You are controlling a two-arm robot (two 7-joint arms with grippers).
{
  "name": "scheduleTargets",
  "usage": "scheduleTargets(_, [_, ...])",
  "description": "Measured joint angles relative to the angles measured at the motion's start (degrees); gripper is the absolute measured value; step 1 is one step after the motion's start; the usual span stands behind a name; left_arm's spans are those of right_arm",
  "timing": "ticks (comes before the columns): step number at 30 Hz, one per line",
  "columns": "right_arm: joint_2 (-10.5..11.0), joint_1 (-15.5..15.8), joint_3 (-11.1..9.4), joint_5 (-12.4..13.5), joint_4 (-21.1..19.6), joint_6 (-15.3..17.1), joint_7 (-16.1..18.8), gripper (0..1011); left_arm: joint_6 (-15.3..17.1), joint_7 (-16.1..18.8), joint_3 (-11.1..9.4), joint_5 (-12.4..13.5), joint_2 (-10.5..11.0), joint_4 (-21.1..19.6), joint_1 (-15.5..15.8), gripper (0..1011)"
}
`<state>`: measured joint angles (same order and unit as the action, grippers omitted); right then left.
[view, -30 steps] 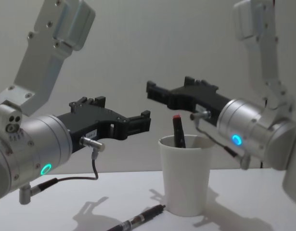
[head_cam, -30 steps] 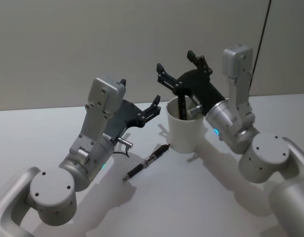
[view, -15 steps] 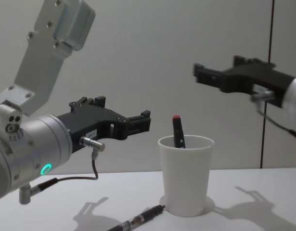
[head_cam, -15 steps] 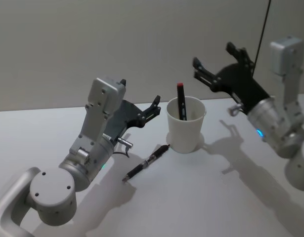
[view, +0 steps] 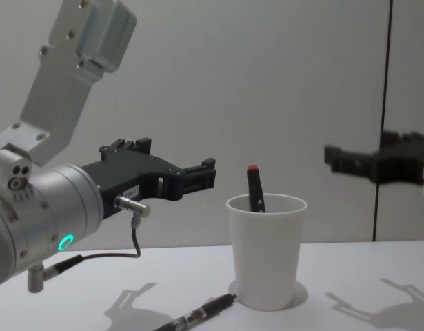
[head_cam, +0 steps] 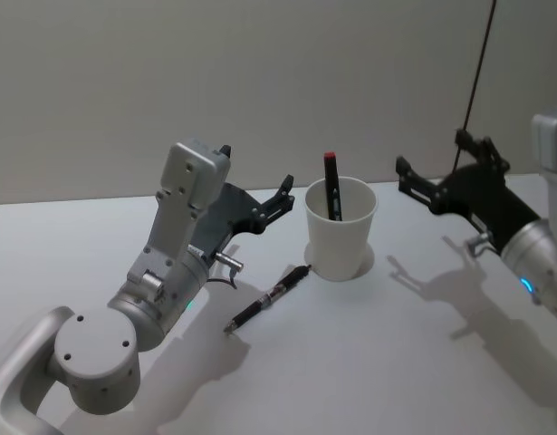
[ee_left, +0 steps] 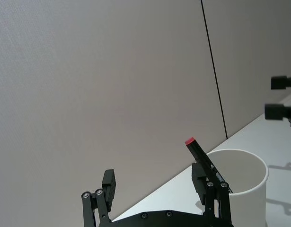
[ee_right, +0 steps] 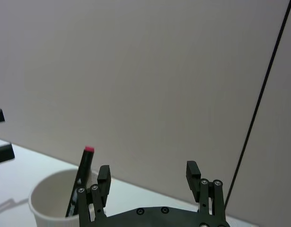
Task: Place the pen into the pen holder.
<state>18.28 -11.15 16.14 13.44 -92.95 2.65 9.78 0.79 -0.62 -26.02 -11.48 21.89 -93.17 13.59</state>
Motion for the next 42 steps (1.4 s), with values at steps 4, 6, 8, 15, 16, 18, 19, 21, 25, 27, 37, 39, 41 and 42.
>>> scheduleTargets(4, [1.15, 1.47, -0.32, 0.69, -0.35, 1.70, 0.31, 1001, 0.00, -0.01, 0.00, 0.00, -0.01, 0.00, -0.02, 1001])
scheduleTargets(6, [1.75, 2.30, -0.49, 1.15, -0.37, 2.73, 0.57, 1001, 0.10, -0.10, 0.00, -0.01, 0.02, -0.04, -0.12, 1001])
scheduleTargets(8, [2.27, 3.01, -0.63, 1.61, -0.35, 3.77, 0.87, 1001, 0.35, -0.46, -0.02, -0.06, 0.14, -0.21, -0.32, 1001])
scheduleTargets(15, [3.61, 4.99, -0.88, 2.74, 0.74, 6.59, 1.89, 1001, 2.12, -2.63, -0.15, -1.07, 0.79, -1.14, -1.11, 1001])
scheduleTargets(16, [3.73, 5.17, -0.90, 2.84, 0.90, 6.86, 2.02, 1002, 2.71, -3.25, -0.17, -1.41, 1.01, -1.46, -1.39, 1001])
scheduleTargets(18, [4.05, 5.68, -0.93, 3.18, 1.43, 7.89, 2.40, 1001, 3.80, -4.39, -0.20, -2.03, 1.32, -1.90, -1.75, 1001])
scheduleTargets(19, [4.19, 5.90, -0.95, 3.28, 1.71, 8.18, 2.55, 1001, 4.14, -4.73, -0.20, -2.23, 1.44, -2.05, -1.87, 1001])
scheduleTargets(21, [4.47, 6.34, -0.96, 3.56, 2.39, 9.01, 2.94, 1001, 4.94, -5.41, -0.21, -2.63, 1.73, -2.39, -2.15, 1001])
scheduleTargets(25, [4.86, 6.99, -0.97, 3.96, 3.72, 10.65, 3.79, 1001, 7.55, -7.37, -0.21, -3.94, 2.55, -3.30, -2.91, 1001])
scheduleTargets(27, [5.03, 7.25, -0.99, 4.24, 4.57, 11.26, 4.28, 1002, 8.62, -7.95, -0.17, -4.46, 3.05, -3.73, -3.34, 1001])
scheduleTargets(37, [5.55, 7.63, -1.16, 4.74, 7.23, 12.13, 6.10, 1001, 13.73, -9.21, 0.94, -7.85, 6.64, -6.39, -6.12, 1001])
scheduleTargets(39, [5.65, 7.79, -1.17, 4.77, 7.23, 12.12, 6.39, 1001, 14.42, -9.06, 1.24, -8.77, 7.38, -6.89, -6.78, 1001])
scheduleTargets(41, [5.68, 7.84, -1.17, 4.77, 7.22, 12.12, 6.51, 1001, 14.85, -8.81, 1.50, -9.41, 8.05, -7.34, -7.41, 1001])
scheduleTargets(42, [5.71, 7.91, -1.16, 4.78, 7.22, 12.12, 6.61, 1001, 14.98, -8.71, 1.58, -9.63, 8.23, -7.48, -7.58, 1001])
